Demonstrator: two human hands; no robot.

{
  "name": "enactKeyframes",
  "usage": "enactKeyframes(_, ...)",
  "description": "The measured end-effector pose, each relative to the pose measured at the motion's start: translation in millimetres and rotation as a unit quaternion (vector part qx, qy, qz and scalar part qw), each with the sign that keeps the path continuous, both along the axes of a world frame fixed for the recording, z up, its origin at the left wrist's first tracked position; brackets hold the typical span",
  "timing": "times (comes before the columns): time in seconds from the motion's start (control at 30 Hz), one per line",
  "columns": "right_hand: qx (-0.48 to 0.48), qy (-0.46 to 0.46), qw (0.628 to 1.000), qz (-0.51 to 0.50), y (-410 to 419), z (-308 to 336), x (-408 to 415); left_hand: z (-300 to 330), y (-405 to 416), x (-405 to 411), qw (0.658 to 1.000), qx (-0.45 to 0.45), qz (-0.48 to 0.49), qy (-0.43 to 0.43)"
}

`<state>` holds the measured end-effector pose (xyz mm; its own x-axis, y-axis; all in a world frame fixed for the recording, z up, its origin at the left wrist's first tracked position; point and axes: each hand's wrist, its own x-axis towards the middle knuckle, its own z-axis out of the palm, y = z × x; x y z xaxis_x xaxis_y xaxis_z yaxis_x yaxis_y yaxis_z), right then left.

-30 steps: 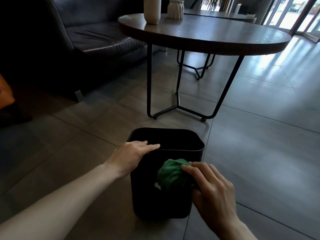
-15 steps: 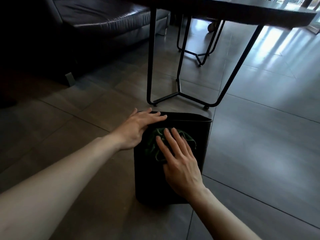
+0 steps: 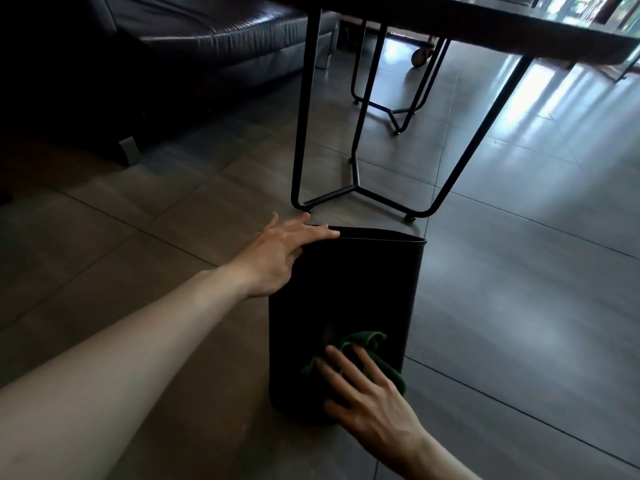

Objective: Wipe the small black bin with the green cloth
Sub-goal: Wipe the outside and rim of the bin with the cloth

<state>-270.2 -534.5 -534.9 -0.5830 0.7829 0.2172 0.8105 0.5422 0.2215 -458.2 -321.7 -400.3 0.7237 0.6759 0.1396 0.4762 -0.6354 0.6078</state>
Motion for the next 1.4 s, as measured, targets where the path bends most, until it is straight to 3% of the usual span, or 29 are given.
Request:
enactKeyframes(0.1, 0.018, 0.027, 0.999, 0.001, 10, 22, 13, 0, 0, 0, 1.0, 0.002, -0.001, -0.002)
enactKeyframes(0.27, 0.164, 0.19, 0.956, -0.153, 76, 99, 18, -1, -1, 0, 1.0, 0.002, -0.004, -0.002)
enactKeyframes(0.33, 0.181, 0.212, 0.94, -0.194, 95, 115, 16, 0, -1, -1, 1.0, 0.004, 0.0, 0.008)
enactKeyframes(0.43, 0.147, 0.182, 0.958, -0.166, 85, 97, 10, 2, -1, 0, 1.0, 0.005, 0.0, 0.01)
enactKeyframes(0.6, 0.057, 0.041, 0.995, -0.065, 30, 34, 8, 3, -3, 1, 1.0, -0.003, -0.008, 0.007)
enactKeyframes(0.77, -0.018, -0.068, 0.997, 0.031, -14, -14, 11, 5, -5, -1, 1.0, -0.006, -0.016, 0.006)
enactKeyframes(0.9, 0.02, -0.047, 0.998, 0.03, 9, 5, 20, 3, -8, -2, 1.0, -0.006, -0.019, 0.001)
enactKeyframes(1.13, 0.123, 0.104, 0.984, -0.081, 77, 80, 33, 5, -9, -2, 1.0, -0.002, -0.017, 0.003)
enactKeyframes(1.23, 0.088, 0.112, 0.984, -0.105, 77, 75, 21, 5, -10, -2, 1.0, -0.001, -0.014, 0.001)
enactKeyframes(1.4, -0.013, 0.029, 0.998, -0.052, 43, 27, 9, 6, -10, -1, 1.0, -0.004, -0.019, -0.001)
